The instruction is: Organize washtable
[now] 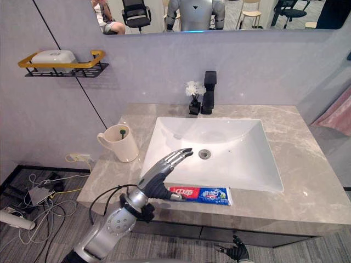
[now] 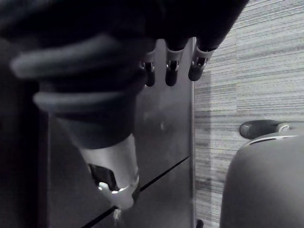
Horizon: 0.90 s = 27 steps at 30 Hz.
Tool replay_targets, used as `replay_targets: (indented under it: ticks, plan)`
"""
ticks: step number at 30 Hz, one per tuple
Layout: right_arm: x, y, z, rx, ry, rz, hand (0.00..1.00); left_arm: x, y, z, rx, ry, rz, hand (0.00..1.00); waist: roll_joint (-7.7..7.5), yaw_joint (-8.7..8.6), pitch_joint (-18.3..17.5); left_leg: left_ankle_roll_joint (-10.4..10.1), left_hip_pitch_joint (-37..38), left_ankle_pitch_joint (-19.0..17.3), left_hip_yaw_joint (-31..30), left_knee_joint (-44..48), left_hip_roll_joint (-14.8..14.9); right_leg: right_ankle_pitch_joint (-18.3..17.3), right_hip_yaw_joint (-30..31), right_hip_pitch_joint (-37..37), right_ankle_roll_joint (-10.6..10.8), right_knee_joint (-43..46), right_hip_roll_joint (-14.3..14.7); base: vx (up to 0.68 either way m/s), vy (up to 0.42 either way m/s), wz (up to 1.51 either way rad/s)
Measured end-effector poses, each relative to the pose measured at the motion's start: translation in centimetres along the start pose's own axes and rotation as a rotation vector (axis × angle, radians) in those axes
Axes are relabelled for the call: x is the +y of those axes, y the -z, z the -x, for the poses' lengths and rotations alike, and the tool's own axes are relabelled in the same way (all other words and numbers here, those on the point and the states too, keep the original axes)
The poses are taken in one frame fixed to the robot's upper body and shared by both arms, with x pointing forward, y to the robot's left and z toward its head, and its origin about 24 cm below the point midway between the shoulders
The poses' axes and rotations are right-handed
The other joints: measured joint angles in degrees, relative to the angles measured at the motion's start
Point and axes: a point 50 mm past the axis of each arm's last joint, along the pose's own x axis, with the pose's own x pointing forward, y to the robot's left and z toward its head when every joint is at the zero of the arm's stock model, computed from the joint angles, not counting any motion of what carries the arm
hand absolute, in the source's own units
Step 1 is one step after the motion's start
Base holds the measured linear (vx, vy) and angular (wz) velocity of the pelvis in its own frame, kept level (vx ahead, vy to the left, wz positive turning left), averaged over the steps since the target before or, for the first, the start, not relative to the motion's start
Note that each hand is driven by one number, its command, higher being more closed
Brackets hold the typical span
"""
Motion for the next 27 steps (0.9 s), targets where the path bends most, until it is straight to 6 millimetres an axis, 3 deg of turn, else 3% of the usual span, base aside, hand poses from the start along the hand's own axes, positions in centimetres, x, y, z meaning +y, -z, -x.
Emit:
replay_targets:
  ticks: [4,17,27]
  plan:
    - [0.1,-0.1,0.0,-0.003,0.001,-0.009,0.0,-0.9,0.6,0.0,0.028,0.042,-0.014,0.0,0.06,-0.96,0.0,0.0,0.1,0.0,0.3,-0.4,0.1,0.0,0.3,-0.1,0.0,-0.2,0.1,0.0,-0.006,-0.02]
    - [0.0,-0.1,0.0,0.0,0.01,-0.044,0.0,-2.2,1.7,0.2,0.089,0.109,-0.015,0.0,0.29,-0.99,0.1,0.0,0.9,0.0,1.1,-1.0,0.1,0.0,1.2,-0.1,0.0,-0.2,0.0,-0.01,-0.007,-0.04]
    - [-0.1,0.0,0.0,0.012,0.013,-0.045,0.0,-1.4,3.0,0.5,0.157,0.083,-0.048,0.0,0.51,-1.03,0.3,0.0,0.9,0.0,1.1,-1.2,0.1,0.0,1.3,-0.2,0.0,-0.3,0.0,0.0,0.0,0.0]
